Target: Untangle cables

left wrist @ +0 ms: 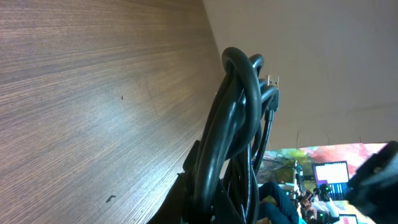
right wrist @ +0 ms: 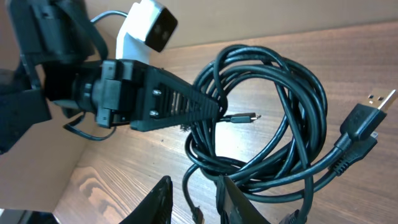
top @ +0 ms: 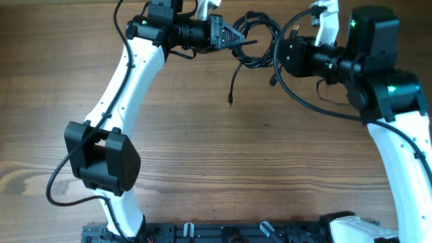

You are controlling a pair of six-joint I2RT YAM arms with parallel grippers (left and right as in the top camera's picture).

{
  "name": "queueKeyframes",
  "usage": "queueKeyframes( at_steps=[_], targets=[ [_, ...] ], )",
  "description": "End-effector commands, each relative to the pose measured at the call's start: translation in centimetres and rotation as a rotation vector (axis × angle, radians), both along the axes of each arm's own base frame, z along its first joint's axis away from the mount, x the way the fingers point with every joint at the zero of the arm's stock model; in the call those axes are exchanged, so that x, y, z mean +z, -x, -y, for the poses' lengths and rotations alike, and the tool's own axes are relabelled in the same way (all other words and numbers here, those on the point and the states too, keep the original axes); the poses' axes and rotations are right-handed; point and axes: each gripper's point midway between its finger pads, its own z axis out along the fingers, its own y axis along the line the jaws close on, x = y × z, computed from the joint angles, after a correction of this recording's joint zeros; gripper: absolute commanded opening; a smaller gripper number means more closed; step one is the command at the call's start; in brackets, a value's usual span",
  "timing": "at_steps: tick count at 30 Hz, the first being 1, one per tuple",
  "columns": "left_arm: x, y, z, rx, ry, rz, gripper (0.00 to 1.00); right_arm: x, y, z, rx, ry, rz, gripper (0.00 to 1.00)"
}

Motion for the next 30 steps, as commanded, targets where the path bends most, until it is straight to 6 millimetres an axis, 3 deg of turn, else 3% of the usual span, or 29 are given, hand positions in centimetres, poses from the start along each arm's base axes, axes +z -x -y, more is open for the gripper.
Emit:
queueKeyframes(
  at_steps=[1,7,10,13,15,18,21,23,25,28,30],
  targets=[
    [2.5,1.3,0.8,-0.078,0.009,0.165,0.04,-1.4,-0.7,-0.6,0.016,-0.011,-0.044,0.31],
    [1.7,2.7,3.8,-0.103,-0.042,0.180,0.04,-5.1,-3.7,-1.1,0.025,0.015,-0.088,0.34],
    [1.4,3.3,3.9,-0.079,-0.039,0.077,0.04,-7.8,-5.0,-1.3,0.025,0.026,-0.143,0.31],
    [0.5,4.1,3.6,-0.083,-0.063,0.009,0.04,-8.6,-5.7,-1.2,0.015,0.035,-0.152,0.27],
    [0.2,4.9,3.7,-0.097,-0.070,-0.028,0.04,-8.5,-6.0,-1.3,0.012,0.033,-0.138,0.26],
    [0.2,6.7,5.6,-0.152,-0.066,-0.033,0.04,-8.2,-6.1,-2.1,0.026,0.026,-0.121,0.24],
    [0.4,7.3,6.5,-0.174,-0.061,-0.019,0.04,-8.6,-6.0,-2.8,0.025,0.050,-0.121,0.17],
    [0.3,7.4,6.4,-0.174,-0.063,-0.026,0.04,-8.7,-6.0,-2.7,0.021,0.055,-0.122,0.06],
    [0.3,7.4,6.4,-0.174,-0.064,-0.025,0.04,-8.6,-6.0,-2.7,0.021,0.054,-0.121,0.04],
    [-1.3,6.5,5.5,-0.105,-0.155,-0.032,0.04,-6.5,-5.9,-1.1,-0.020,0.024,-0.088,0.04],
    [-1.9,6.6,5.2,-0.091,-0.185,-0.052,0.04,-2.9,-5.0,0.8,-0.031,-0.023,-0.017,0.04]
  ],
)
